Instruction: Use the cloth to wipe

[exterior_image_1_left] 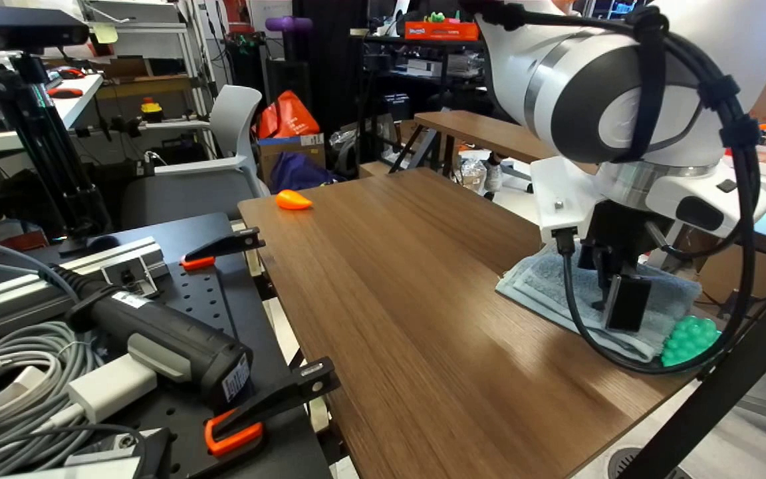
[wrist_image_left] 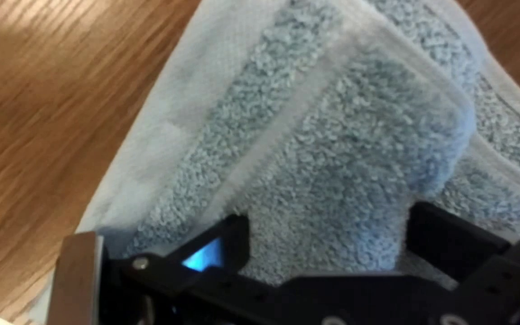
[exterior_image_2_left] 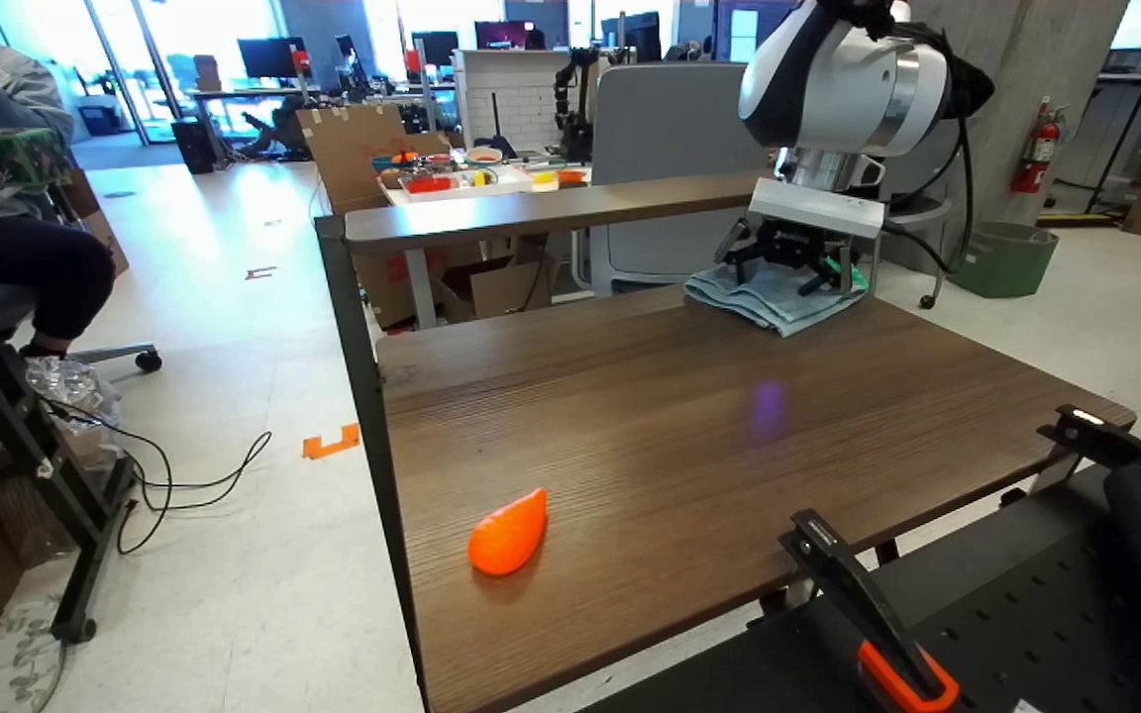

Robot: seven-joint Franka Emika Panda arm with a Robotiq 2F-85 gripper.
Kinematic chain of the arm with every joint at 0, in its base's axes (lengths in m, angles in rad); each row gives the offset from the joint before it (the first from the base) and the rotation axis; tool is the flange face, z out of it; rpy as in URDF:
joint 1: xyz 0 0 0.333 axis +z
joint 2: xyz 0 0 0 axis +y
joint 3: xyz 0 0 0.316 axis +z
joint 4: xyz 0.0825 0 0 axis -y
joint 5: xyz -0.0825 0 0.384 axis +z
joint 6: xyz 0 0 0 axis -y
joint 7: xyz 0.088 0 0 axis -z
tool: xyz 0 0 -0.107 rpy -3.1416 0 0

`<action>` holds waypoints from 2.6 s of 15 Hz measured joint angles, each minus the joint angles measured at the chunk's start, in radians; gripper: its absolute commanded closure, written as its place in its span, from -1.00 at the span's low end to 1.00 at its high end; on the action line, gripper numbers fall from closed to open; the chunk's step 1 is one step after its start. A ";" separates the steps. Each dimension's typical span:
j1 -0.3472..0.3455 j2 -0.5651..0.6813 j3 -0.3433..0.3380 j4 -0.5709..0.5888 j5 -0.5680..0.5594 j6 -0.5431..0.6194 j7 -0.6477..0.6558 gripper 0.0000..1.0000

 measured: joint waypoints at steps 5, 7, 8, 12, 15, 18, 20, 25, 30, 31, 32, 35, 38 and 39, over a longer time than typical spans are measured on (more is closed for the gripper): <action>0.048 -0.048 0.087 -0.123 0.000 0.142 -0.100 -1.00; 0.091 -0.082 0.132 -0.208 0.000 0.224 -0.140 -1.00; 0.114 -0.098 0.150 -0.251 -0.001 0.264 -0.154 -1.00; 0.218 -0.164 0.200 -0.429 -0.002 0.429 -0.172 -1.00; 0.262 -0.208 0.198 -0.512 -0.005 0.445 -0.172 -1.00; 0.261 -0.219 0.193 -0.529 -0.005 0.445 -0.173 -1.00; 0.263 -0.219 0.191 -0.528 -0.004 0.445 -0.173 -1.00; 0.265 -0.202 0.207 -0.499 -0.005 0.443 -0.183 -1.00; 0.264 -0.149 0.286 -0.426 -0.004 0.442 -0.197 -1.00; 0.265 -0.141 0.296 -0.415 -0.005 0.443 -0.200 -1.00; 0.266 -0.137 0.298 -0.409 -0.005 0.443 -0.202 -1.00; 0.266 -0.139 0.286 -0.411 -0.005 0.444 -0.204 -1.00; 0.256 -0.165 0.253 -0.445 -0.005 0.444 -0.213 -1.00; 0.246 -0.179 0.242 -0.465 -0.005 0.445 -0.222 -1.00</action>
